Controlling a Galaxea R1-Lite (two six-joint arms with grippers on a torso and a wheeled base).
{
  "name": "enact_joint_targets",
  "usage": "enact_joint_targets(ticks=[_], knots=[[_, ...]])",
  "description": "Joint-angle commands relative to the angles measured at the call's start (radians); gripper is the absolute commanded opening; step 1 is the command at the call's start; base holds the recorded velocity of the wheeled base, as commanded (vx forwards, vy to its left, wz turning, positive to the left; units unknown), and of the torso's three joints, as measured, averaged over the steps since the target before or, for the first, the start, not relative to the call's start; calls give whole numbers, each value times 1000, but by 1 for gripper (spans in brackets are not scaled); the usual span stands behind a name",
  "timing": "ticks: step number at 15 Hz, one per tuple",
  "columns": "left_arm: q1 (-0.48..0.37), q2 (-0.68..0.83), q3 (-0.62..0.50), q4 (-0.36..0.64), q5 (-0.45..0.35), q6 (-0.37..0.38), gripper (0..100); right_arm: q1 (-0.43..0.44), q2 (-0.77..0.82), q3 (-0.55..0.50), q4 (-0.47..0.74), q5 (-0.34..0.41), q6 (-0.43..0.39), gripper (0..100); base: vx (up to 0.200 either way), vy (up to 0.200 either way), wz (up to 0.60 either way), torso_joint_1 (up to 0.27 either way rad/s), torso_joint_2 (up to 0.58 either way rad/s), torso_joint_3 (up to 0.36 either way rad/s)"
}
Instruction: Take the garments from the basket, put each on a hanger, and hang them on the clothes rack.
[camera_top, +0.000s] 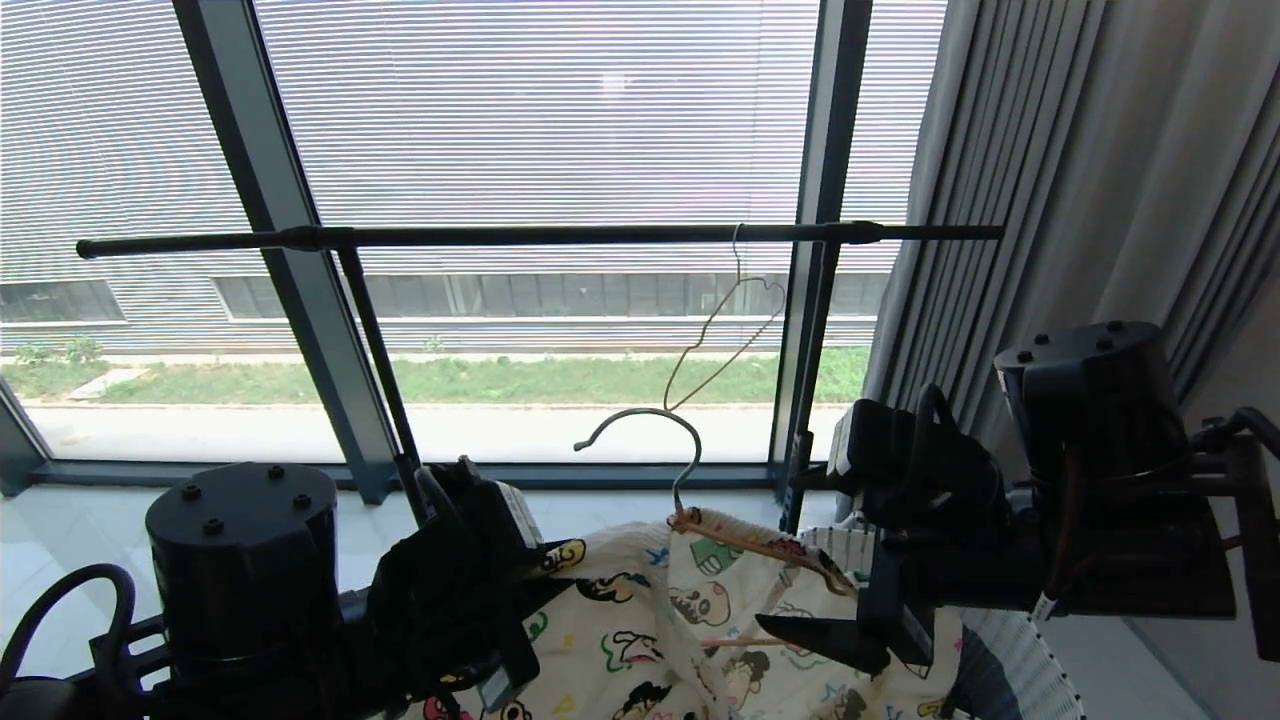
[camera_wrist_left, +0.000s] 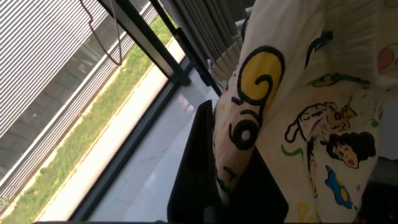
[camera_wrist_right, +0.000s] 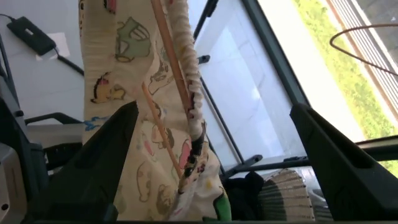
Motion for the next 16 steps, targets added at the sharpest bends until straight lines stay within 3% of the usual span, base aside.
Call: enact_joint_targets(ticks=[1, 11, 12, 16], knots=[[-11, -2, 0, 0, -3, 11, 0, 3, 20, -3, 29, 16, -7, 100, 0, 0, 0, 0, 0, 0], [-35, -19, -3, -2, -3, 11, 0, 29, 70, -9, 53, 16, -19, 100, 0, 0, 0, 0, 0, 0], [-43, -21, -3, -2, -3, 11, 0, 29, 71, -9, 47, 16, -19, 0, 0, 0, 0, 0, 0, 0], [-49, -36, -2, -2, -3, 10, 0, 30, 66, -4, 20, -25, -20, 0, 0, 0, 0, 0, 0, 0]])
